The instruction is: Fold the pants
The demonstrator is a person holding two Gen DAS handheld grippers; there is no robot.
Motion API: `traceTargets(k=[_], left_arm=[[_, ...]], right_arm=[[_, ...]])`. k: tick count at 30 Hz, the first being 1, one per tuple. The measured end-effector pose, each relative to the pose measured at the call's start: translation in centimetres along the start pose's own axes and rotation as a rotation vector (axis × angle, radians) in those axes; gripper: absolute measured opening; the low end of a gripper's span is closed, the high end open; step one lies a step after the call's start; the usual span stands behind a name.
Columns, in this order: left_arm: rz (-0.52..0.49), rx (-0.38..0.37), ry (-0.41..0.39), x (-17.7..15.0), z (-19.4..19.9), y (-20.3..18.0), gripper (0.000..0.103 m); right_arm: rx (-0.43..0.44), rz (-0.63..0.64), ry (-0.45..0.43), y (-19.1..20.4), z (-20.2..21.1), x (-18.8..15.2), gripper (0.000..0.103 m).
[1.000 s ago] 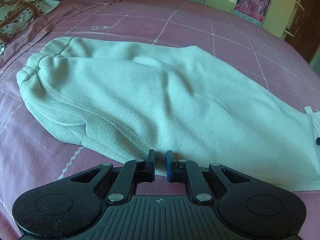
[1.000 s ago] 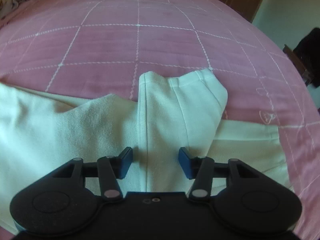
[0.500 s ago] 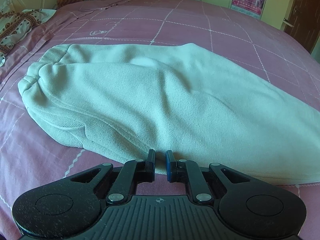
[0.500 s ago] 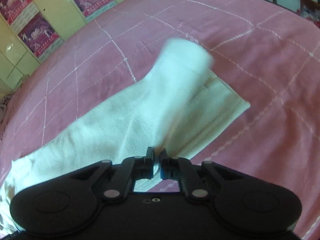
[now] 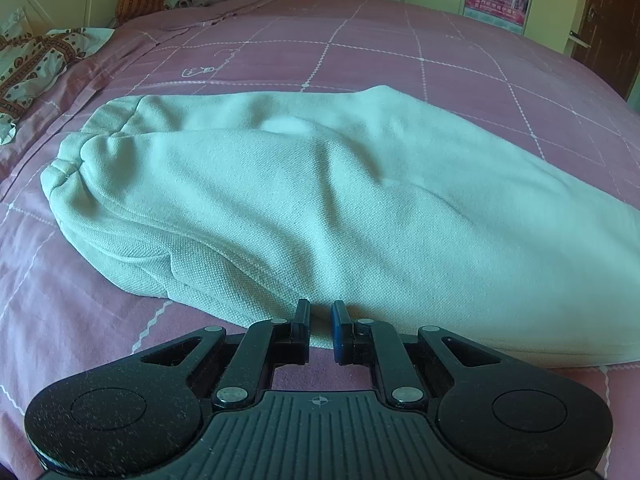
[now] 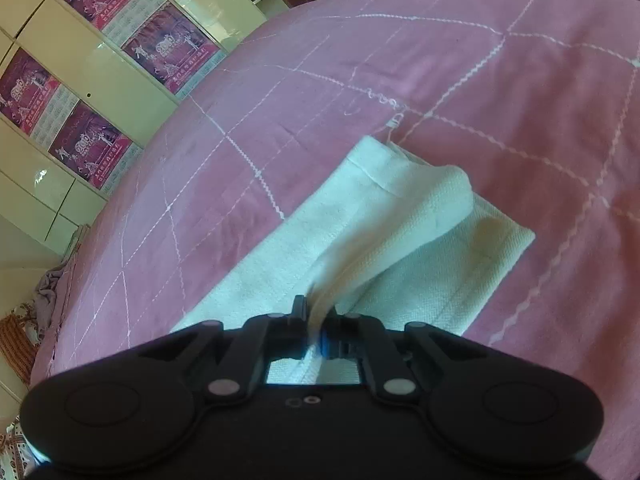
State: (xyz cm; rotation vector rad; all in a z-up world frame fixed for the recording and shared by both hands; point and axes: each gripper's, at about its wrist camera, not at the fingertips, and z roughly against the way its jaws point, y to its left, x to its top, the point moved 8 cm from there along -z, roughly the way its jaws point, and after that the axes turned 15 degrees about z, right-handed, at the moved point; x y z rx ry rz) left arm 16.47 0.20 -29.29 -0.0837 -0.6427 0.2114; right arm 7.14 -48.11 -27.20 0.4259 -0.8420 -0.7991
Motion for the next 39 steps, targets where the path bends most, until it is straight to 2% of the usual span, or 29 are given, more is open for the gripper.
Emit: traceTargets(k=[3, 6, 7, 8, 9, 13, 15, 16, 17, 18, 21, 23, 26, 28, 29, 31, 33, 34, 37, 38, 39], left_arm=[[0.003, -0.002, -0.004, 0.0, 0.1, 0.1, 0.011], [0.011, -0.001, -0.012, 0.0, 0.3, 0.1, 0.011], [0.013, 0.0, -0.011, 0.0, 0.3, 0.1, 0.011], [0.016, 0.002, -0.008, 0.0, 0.4, 0.2, 0.011], [0.017, 0.002, -0.006, 0.0, 0.3, 0.3, 0.011], [-0.023, 0.0, -0.01, -0.3, 0.3, 0.2, 0.011], [-0.041, 0.005, -0.012, -0.3, 0.3, -0.1, 0.011], [-0.044, 0.007, -0.012, -0.3, 0.3, -0.1, 0.011], [-0.044, 0.008, -0.011, -0.2, 0.3, -0.1, 0.011], [-0.04, 0.007, -0.011, -0.2, 0.3, -0.1, 0.011], [-0.04, 0.01, -0.017, -0.3, 0.4, -0.1, 0.011], [-0.04, 0.016, -0.022, -0.4, 0.4, -0.1, 0.011], [-0.039, 0.021, -0.022, -0.4, 0.4, -0.1, 0.011], [-0.04, 0.021, -0.019, -0.4, 0.3, -0.2, 0.011], [-0.04, 0.02, -0.019, -0.3, 0.3, -0.2, 0.011], [-0.043, 0.019, -0.019, -0.3, 0.3, -0.1, 0.011], [-0.053, 0.02, -0.024, -0.3, 0.2, -0.2, 0.011], [-0.058, 0.021, -0.025, -0.3, 0.2, -0.2, 0.011], [-0.07, 0.023, -0.023, -0.3, 0.2, -0.3, 0.011], [-0.072, 0.023, -0.021, -0.3, 0.3, -0.3, 0.011], [-0.076, 0.023, -0.02, -0.3, 0.3, -0.4, 0.011]], right_arm=[[0.078, 0.095, -0.097, 4.5, 1.7, 3.7, 0.005], [0.224, 0.147, -0.284, 11.1, 6.1, 9.2, 0.004], [0.221, 0.207, -0.353, 12.6, 7.6, 10.4, 0.004], [0.187, 0.245, -0.386, 12.9, 8.1, 10.7, 0.004], [0.145, 0.246, -0.375, 12.0, 7.6, 10.4, 0.004], [-0.076, 0.092, -0.138, 1.7, 2.4, 4.3, 0.004], [-0.114, 0.063, -0.056, -1.2, 1.2, 1.2, 0.005], [-0.119, 0.063, -0.035, -2.0, 0.9, 0.2, 0.005], [-0.118, 0.06, -0.02, -2.5, 0.8, -0.4, 0.01], [-0.103, 0.037, -0.028, -2.9, 0.9, -0.5, 0.021], [0.003, -0.125, -0.09, -4.2, 1.5, 0.8, 0.026], [0.067, -0.187, -0.086, -4.3, 0.8, 1.7, 0.027], [0.101, -0.189, -0.076, -4.1, 0.2, 2.3, 0.026], [0.062, -0.175, -0.13, -3.7, 0.7, 3.5, 0.013], [0.036, -0.129, -0.172, -3.4, 1.7, 4.0, 0.007], [-0.002, 0.015, -0.245, -1.9, 3.5, 5.4, 0.006], [-0.046, 0.112, -0.255, -1.6, 4.2, 5.0, 0.006], [-0.069, 0.131, -0.222, -2.2, 3.8, 4.3, 0.006], [-0.177, 0.2, -0.017, -5.1, 0.9, 1.2, 0.007], [-0.188, 0.191, 0.008, -5.7, 0.5, 0.8, 0.007], [-0.19, 0.17, -0.015, -6.1, 0.9, 1.0, 0.012]])
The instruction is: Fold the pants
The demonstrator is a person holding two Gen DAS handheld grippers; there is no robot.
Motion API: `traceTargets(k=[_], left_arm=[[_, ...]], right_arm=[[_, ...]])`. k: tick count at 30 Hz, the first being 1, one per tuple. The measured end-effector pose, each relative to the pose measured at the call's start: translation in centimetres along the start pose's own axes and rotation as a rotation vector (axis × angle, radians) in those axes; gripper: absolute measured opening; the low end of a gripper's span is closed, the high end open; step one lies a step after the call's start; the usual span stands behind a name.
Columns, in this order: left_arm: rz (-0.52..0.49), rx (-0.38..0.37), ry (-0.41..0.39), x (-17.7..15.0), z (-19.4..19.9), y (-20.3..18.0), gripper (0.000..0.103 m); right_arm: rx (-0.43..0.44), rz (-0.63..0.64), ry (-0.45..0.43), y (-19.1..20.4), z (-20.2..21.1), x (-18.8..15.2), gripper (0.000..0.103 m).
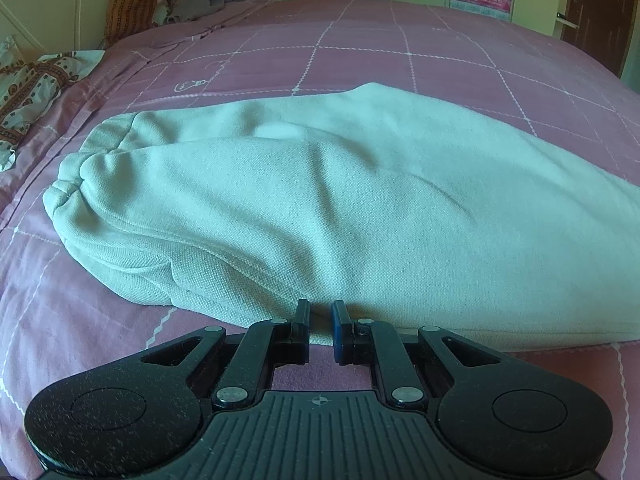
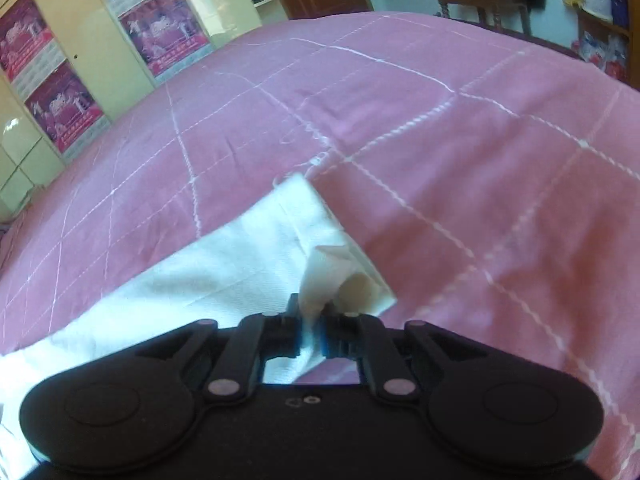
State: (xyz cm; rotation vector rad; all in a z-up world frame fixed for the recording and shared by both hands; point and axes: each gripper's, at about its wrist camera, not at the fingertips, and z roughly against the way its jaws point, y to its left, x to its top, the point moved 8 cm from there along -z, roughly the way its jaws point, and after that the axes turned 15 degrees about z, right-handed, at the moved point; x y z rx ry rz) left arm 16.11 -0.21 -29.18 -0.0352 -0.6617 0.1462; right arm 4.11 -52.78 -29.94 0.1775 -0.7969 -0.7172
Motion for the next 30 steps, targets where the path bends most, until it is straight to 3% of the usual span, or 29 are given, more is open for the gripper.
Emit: traceTargets(k=[1, 2, 4, 6, 8, 12, 15, 17, 19, 24, 28, 30], left_arm=[[-0.008, 0.004, -0.001, 0.1, 0.1, -0.1, 0.011], [-0.017, 0.01, -0.007, 0.2, 0.4, -0.3, 0.011], [-0.022, -0.011, -0.026, 0.4, 1.3, -1.1, 0.011], [-0.028, -0.067, -0.039, 0.6, 2.4, -2.8, 0.011], [-0.059, -0.118, -0.03, 0.5, 2.9, -5.3, 0.011], [-0.094, -0.211, 0.033, -1.0, 2.5, -10.8, 0.011], [-0.162, -0.241, 0.042, -2.4, 1.9, -14.6, 0.011], [-0.196, -0.21, 0.049, -3.6, 0.9, -15.1, 0.011], [-0.23, -0.209, 0.007, -4.1, 0.9, -14.9, 0.012], [-0.158, -0.192, 0.028, -3.6, 1.6, -13.9, 0.012], [-0.18, -0.234, 0.032, -3.7, 2.9, -16.6, 0.012], [-0.203, -0.245, 0.04, -4.1, 2.8, -18.6, 0.012]], right_arm=[[-0.031, -0.013, -0.025, -0.4, 0.5, 0.4, 0.014], [-0.065, -0.009, -0.045, -0.6, 1.1, 0.9, 0.022], [-0.147, 0.034, -0.104, -0.9, 2.5, 2.1, 0.025], [-0.141, 0.081, -0.162, -0.6, 3.6, 3.0, 0.025], [-0.076, 0.134, -0.177, 1.1, 3.9, 3.4, 0.025], [0.101, 0.223, -0.087, 6.0, 2.4, 1.8, 0.029], [0.148, 0.364, -0.024, 10.4, 1.1, -0.2, 0.026], [0.112, 0.485, 0.033, 11.9, -0.2, -1.6, 0.026], [-0.005, 0.607, 0.067, 11.1, -1.8, -2.6, 0.025], [-0.077, 0.505, 0.043, 8.2, -1.3, -1.3, 0.027], [-0.008, 0.592, -0.051, 11.0, 1.1, -2.9, 0.028], [0.01, 0.637, -0.047, 12.3, 0.8, -3.7, 0.031]])
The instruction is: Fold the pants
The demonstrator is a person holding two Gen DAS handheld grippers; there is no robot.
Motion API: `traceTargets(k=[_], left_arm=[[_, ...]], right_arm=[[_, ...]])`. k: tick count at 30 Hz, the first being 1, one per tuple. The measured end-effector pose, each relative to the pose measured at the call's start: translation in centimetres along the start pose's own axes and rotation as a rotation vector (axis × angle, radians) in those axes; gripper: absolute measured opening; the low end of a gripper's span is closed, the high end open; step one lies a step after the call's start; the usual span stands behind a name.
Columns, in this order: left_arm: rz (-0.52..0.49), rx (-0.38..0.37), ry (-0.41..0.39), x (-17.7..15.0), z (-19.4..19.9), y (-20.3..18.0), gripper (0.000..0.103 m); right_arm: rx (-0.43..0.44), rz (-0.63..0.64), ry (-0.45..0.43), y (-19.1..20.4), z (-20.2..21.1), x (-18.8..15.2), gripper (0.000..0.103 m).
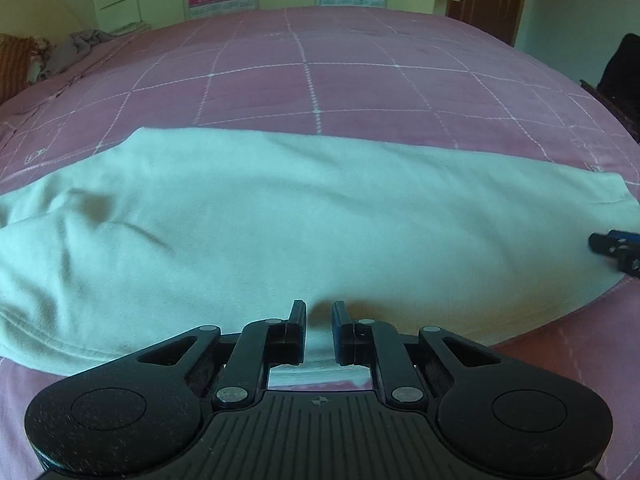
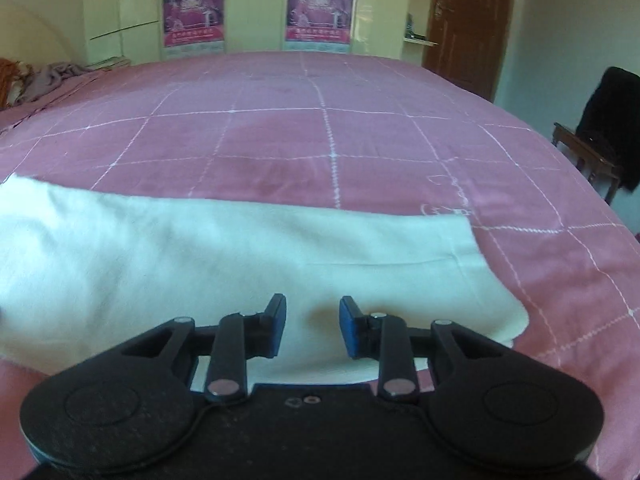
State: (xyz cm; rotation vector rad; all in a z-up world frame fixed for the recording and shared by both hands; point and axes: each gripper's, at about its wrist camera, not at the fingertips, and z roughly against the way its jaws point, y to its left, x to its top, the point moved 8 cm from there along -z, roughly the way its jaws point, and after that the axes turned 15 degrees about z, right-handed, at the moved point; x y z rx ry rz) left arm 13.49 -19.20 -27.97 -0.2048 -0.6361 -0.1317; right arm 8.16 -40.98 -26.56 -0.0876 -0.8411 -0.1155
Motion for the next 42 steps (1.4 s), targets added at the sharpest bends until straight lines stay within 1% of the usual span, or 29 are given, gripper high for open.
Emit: traceTargets(k=[2, 5, 10, 13, 14, 15, 17, 19, 21, 24, 26, 28, 30, 34, 36, 37, 38, 39, 41, 42], left_arm=[[0.009, 0.025, 0.024, -0.3, -1.0, -0.9, 0.012], [0.0, 0.063, 0.017, -0.5, -1.7, -1.3, 0.012], [-0.01, 0.071, 0.007, -0.7, -1.5, -1.3, 0.014], [0.001, 0.083, 0.012, -0.5, -1.4, -1.3, 0.014], [0.002, 0.089, 0.013, -0.4, -1.3, -1.4, 0.014], [-0.003, 0.093, 0.012, -0.3, -1.2, -1.6, 0.014], [-0.009, 0.073, 0.004, -0.2, -0.8, -2.2, 0.014], [-0.007, 0.048, -0.004, -0.1, -0.5, -3.2, 0.014], [-0.018, 0.031, -0.005, 0.1, -0.6, -4.3, 0.015], [-0.028, 0.042, -0.014, 1.0, -1.4, -5.4, 0.015], [-0.017, 0.067, -0.029, 2.0, -2.3, -5.3, 0.015], [-0.023, 0.087, -0.028, 2.9, -3.4, -5.2, 0.015], [-0.051, 0.105, -0.027, 4.1, -4.8, -5.3, 0.015], [-0.055, 0.126, -0.017, 6.6, -7.4, -4.9, 0.015], [-0.076, 0.131, 0.001, 7.4, -8.6, -5.0, 0.015], [-0.084, 0.134, 0.008, 7.8, -9.0, -5.1, 0.015], [-0.082, 0.135, 0.011, 8.3, -9.3, -5.2, 0.015], [-0.078, 0.135, 0.009, 8.5, -9.6, -5.3, 0.015], [-0.087, 0.142, -0.004, 8.6, -9.9, -5.6, 0.014], [-0.108, 0.152, -0.014, 8.5, -9.9, -5.9, 0.014]], right_arm=[[-0.002, 0.011, 0.055, 0.4, -1.4, -0.5, 0.033], [-0.011, -0.013, 0.042, 0.3, -2.0, -0.6, 0.035], [-0.017, -0.034, 0.031, 0.5, -1.7, -0.9, 0.036], [-0.002, -0.036, 0.051, 0.4, -1.5, -0.6, 0.038], [0.008, -0.042, 0.058, 0.3, -1.4, -0.5, 0.043], [0.018, -0.052, 0.062, 0.3, -1.2, -0.4, 0.05], [0.041, -0.088, 0.049, 0.5, -0.6, -0.1, 0.061], [0.055, -0.109, 0.023, 0.8, 0.0, 0.3, 0.062], [0.053, -0.084, 0.004, 1.6, 0.3, 1.0, 0.061], [0.025, -0.025, -0.007, 2.3, -0.2, 2.3, 0.059], [0.014, -0.017, -0.007, 2.1, -0.8, 3.2, 0.059], [-0.005, -0.01, -0.007, 1.5, -1.5, 4.1, 0.06], [-0.009, 0.02, -0.004, 1.2, -2.5, 5.2, 0.059], [-0.011, 0.084, -0.016, 1.3, -4.4, 7.5, 0.059], [-0.012, 0.129, 0.019, 2.0, -6.3, 7.7, 0.06], [-0.01, 0.153, 0.065, 2.3, -7.8, 7.3, 0.06], [-0.002, 0.155, 0.088, 2.4, -9.1, 6.6, 0.063], [-0.015, 0.114, 0.078, 2.0, -9.6, 6.5, 0.069], [-0.008, 0.018, 0.097, 1.3, -10.6, 6.7, 0.073], [-0.007, 0.007, 0.105, 1.2, -11.0, 6.9, 0.075]])
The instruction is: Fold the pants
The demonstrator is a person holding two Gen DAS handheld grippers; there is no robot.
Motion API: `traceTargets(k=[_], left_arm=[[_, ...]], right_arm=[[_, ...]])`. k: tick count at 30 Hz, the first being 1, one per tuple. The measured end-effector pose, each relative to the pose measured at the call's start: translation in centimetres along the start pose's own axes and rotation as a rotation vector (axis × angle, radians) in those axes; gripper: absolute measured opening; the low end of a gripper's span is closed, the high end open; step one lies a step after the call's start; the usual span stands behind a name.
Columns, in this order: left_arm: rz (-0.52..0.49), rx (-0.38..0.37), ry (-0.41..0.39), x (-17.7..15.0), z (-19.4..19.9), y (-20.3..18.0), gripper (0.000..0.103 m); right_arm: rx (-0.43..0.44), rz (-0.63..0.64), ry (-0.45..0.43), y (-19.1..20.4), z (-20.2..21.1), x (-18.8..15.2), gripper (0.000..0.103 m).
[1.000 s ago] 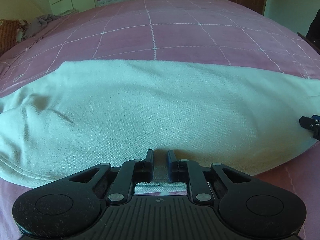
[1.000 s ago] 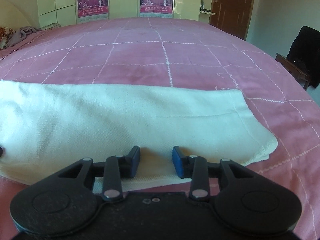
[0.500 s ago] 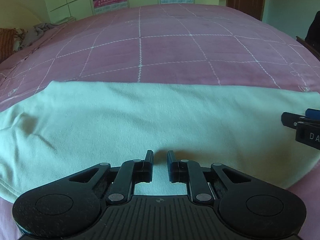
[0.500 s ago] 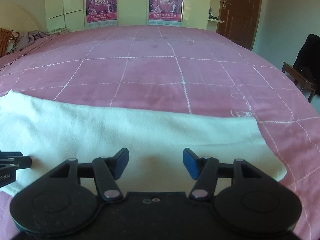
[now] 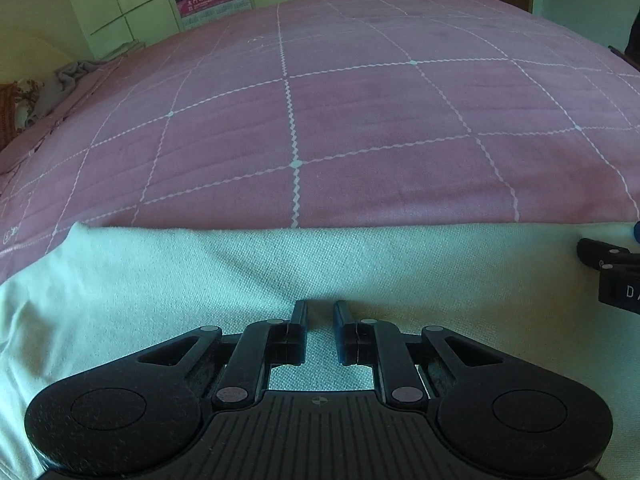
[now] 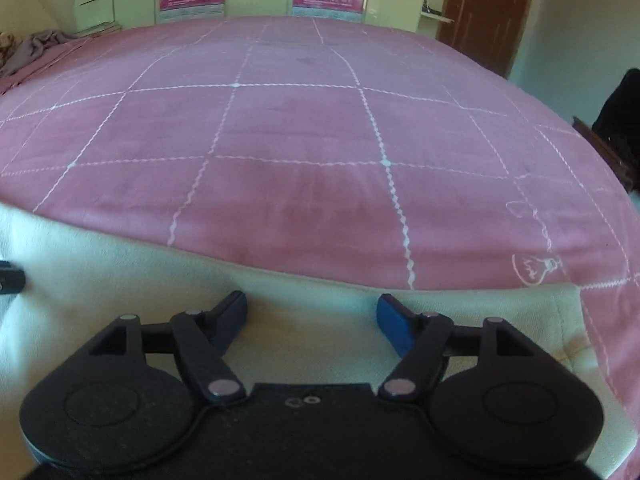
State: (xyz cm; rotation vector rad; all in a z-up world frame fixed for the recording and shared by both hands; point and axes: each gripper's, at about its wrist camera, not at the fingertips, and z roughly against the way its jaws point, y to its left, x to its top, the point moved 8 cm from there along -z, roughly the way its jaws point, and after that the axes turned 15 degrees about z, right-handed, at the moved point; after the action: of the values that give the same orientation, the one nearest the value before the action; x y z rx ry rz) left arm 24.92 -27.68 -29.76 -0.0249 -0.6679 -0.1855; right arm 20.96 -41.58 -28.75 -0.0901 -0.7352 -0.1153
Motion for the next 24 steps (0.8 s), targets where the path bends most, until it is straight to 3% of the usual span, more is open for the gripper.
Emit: traceTargets(k=[6, 16, 17, 20, 24], left_arm=[[-0.029, -0.001, -0.02, -0.3, 0.5, 0.1, 0.014], [-0.008, -0.042, 0.041, -4.2, 4.7, 1.8, 0.015], [-0.001, -0.051, 0.043, -4.8, 5.3, 2.0, 0.015], [0.04, -0.069, 0.048, -6.3, 6.9, 2.4, 0.015], [0.091, -0.124, 0.026, -7.9, 9.2, 1.1, 0.015]], right_arm=[[-0.02, 0.026, -0.027, 0.3, -0.2, -0.3, 0.077], [-0.026, 0.091, 0.098, 0.2, 1.2, 1.0, 0.072], [-0.05, 0.089, 0.05, 0.2, 2.5, 1.3, 0.066], [-0.037, 0.084, -0.082, 0.5, 6.7, 1.0, 0.065], [-0.025, 0.148, -0.092, 1.5, 9.0, -2.4, 0.064]])
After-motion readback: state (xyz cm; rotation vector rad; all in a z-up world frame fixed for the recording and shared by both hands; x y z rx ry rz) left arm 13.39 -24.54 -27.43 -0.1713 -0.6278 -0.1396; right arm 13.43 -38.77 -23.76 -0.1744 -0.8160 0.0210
